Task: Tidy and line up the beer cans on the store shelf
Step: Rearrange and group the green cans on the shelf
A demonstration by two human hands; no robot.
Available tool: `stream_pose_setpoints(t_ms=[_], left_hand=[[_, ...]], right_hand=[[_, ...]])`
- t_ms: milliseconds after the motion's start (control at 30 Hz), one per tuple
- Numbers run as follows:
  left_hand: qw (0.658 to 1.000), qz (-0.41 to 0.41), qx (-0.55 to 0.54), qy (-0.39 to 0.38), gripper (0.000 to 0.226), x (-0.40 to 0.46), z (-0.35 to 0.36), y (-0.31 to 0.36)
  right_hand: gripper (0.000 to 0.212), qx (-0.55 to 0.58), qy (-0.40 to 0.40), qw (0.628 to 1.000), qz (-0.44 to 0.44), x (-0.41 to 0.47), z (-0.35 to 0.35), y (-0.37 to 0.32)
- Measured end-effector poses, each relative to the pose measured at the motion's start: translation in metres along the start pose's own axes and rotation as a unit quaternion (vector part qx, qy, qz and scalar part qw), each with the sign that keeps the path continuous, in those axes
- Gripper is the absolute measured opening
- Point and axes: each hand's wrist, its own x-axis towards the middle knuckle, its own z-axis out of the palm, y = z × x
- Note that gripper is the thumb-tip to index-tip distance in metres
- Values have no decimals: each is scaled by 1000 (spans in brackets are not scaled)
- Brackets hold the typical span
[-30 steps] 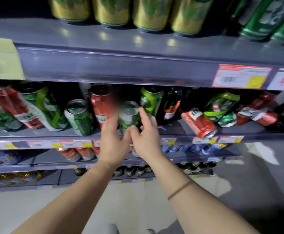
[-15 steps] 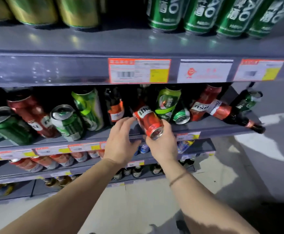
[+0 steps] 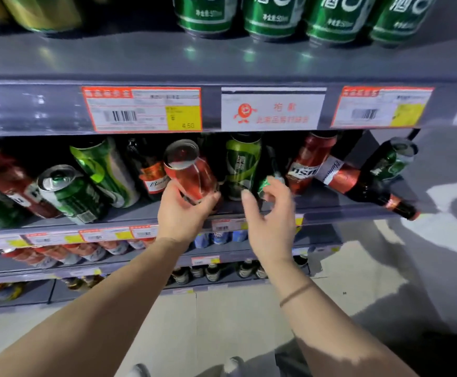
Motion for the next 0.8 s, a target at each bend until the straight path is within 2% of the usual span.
stream_pose_setpoints(t_ms=[33,100,233,367,533,633,700,800], left_hand=[[1000,-7,2,-1,32,2,0,0],[1000,-8,18,-10,36,7,1,2],[999,14,50,-1,40,7,6,9],[999,22,49,9,46,8,10,4],[998,11,54,14,52,10,13,0],[998,8,50,22,57,9,16,-1],[999,8,36,36,61,7,17,-1],[993,30,56,95,76,0,17,-3]], right_hand=[[58,-68,44,996,21,6,-3,11],[63,-178,76,978,73,16,-3,27],[74,-224,75,964,121,34,7,33],[72,-209,86,961,157,46,18,34],[69,-174,105,966,160,49,18,33],[63,-118,130,978,114,45,5,25],[60,-50,119,988,84,43,-6,17],[54,-17,104,994,37,45,-16,5]])
